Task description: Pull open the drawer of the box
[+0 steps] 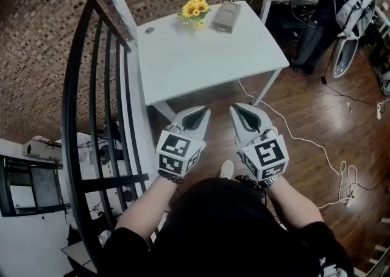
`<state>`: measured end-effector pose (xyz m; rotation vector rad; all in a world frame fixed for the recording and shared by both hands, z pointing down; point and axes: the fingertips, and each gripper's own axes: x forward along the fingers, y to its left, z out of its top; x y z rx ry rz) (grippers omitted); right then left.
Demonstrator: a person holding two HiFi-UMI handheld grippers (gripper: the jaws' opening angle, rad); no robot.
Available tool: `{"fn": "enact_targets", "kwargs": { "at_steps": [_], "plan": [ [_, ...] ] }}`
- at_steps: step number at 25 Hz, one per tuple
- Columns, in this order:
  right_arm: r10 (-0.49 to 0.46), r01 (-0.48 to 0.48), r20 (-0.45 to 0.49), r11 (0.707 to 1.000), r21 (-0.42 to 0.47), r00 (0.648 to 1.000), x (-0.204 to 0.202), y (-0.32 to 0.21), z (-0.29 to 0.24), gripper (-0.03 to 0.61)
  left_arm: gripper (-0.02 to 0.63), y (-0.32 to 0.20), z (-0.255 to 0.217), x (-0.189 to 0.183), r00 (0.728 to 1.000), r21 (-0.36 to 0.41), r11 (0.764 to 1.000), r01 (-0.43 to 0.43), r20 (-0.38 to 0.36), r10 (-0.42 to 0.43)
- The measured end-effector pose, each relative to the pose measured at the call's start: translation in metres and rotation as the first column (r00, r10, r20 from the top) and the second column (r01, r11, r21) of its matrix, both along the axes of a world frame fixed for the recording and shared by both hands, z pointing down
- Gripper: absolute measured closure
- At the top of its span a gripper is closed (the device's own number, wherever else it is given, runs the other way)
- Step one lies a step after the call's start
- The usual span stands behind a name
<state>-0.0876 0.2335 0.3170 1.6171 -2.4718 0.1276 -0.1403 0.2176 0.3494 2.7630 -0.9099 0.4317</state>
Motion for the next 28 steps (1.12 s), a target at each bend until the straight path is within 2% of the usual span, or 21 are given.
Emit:
{"fn": "enact_targets", "kwargs": {
  "at_steps": [12,28],
  "plan": [
    [-0.05,0.05,-0.004,0.999,-0.006,0.999,0.067,-0.052,0.003,0.587,0.6,-0.061,0.0,0.071,0.999,0.011,0.999,0.031,0.024,-0.031],
    [-0.025,0.026,-0.042,0.999,0.021,0.999,0.105,-0.068,-0.005,0.587,0.6,-0.091,-0.007,0.116,1.0,0.042,0.999,-0.004,0.011,0.004]
  ]
}}
